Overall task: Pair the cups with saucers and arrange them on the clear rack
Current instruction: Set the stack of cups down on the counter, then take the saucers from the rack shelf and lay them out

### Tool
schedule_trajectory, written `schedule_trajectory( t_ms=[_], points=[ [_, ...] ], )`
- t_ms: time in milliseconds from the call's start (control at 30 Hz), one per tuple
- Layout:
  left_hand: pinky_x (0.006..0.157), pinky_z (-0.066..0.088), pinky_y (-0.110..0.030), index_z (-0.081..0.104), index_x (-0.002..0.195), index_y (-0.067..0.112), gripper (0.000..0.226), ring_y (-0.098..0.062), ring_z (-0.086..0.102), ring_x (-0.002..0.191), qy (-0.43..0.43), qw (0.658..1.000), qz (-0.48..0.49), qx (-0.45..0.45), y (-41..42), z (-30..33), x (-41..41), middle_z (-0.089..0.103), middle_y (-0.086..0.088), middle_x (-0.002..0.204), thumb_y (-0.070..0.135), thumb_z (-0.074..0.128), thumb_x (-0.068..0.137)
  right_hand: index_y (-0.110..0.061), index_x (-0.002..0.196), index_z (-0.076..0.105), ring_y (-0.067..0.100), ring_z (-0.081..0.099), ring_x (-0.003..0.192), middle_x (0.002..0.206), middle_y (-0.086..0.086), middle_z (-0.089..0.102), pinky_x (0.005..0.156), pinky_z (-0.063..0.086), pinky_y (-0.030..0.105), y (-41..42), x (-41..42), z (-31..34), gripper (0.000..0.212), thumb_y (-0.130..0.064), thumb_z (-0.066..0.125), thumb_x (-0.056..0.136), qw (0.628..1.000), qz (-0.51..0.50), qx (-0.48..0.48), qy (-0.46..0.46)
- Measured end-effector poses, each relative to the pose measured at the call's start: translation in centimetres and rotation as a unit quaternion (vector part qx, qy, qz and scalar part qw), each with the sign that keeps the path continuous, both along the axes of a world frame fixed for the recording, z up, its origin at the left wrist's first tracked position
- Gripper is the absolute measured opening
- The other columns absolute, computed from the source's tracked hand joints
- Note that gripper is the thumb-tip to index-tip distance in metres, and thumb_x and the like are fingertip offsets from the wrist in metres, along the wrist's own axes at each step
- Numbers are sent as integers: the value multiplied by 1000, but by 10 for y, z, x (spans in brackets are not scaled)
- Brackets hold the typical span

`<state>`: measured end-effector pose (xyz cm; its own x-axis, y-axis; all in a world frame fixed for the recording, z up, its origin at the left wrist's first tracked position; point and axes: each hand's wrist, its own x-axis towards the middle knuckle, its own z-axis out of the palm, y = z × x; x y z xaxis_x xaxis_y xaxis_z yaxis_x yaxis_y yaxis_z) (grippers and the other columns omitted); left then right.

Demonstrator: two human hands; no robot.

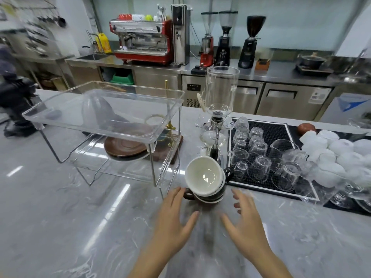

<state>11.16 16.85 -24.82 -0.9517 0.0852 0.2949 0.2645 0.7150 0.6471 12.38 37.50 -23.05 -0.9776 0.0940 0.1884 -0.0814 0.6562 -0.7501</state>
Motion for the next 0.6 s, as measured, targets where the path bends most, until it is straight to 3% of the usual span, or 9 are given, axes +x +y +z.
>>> schedule_trajectory(
  t_ms=[67,167,233,400,600],
  points=[
    [118,38,-42,52,146,10,68,-26,46,143,16,999,2,-28,-4,3,13,52,-8,150,47,64,90,-23,131,54,10,55,110,119,-12,48,102,47,30,-3,13,0,57,-20,77,80,998,18,60,32],
    [109,47,-50,59,141,15,63,-30,51,139,54,997,15,-54,-10,3,29,56,-10,148,50,58,89,-14,127,62,17,54,119,123,-7,53,105,31,14,-13,26,0,50,-20,77,79,992,49,109,43],
    [108,47,-50,66,134,17,59,-29,49,140,70,994,37,-76,-19,1,40,57,-9,148,52,56,87,-13,129,63,20,55,122,131,-1,57,107,30,15,-25,34,2,52,-23,75,79,989,75,120,36],
    [116,25,-42,62,139,22,62,-21,31,149,68,991,72,-95,-43,-2,59,48,-5,156,57,54,88,-20,142,55,20,39,143,157,0,38,114,37,40,-52,44,1,65,-44,68,83,977,118,168,52],
    [119,20,-48,55,145,19,70,-22,21,153,44,989,95,-108,-78,1,72,36,-7,163,60,52,89,-27,156,23,16,-5,155,167,-6,2,126,5,38,-84,46,1,86,-71,41,84,962,147,230,27]
  ],
)
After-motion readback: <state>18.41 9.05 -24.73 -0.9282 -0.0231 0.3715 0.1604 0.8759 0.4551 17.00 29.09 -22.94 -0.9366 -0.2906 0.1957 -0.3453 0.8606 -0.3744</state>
